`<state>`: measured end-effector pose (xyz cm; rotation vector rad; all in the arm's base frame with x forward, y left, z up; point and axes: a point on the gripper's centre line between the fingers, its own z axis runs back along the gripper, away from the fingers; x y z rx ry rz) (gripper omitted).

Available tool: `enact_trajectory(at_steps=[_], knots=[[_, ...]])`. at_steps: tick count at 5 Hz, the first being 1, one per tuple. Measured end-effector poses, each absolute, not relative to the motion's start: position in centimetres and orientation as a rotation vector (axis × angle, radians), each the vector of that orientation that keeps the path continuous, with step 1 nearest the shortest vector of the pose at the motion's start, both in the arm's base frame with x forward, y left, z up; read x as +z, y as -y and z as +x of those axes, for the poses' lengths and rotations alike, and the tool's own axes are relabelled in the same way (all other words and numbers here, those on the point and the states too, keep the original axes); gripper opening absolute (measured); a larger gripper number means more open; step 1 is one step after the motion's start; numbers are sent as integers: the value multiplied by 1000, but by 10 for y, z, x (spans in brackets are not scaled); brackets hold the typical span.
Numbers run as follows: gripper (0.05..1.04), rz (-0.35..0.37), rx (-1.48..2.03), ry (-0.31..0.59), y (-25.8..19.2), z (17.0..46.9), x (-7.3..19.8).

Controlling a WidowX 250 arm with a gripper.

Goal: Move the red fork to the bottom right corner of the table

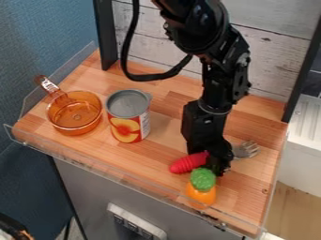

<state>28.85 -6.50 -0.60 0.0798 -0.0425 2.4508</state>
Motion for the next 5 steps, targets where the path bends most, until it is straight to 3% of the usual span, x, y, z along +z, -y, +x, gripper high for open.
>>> enact_trajectory(at_steps=[2, 5], knots=[[997, 93, 2422, 55, 62, 287, -3], [999, -141, 2382, 62, 55, 309, 58]])
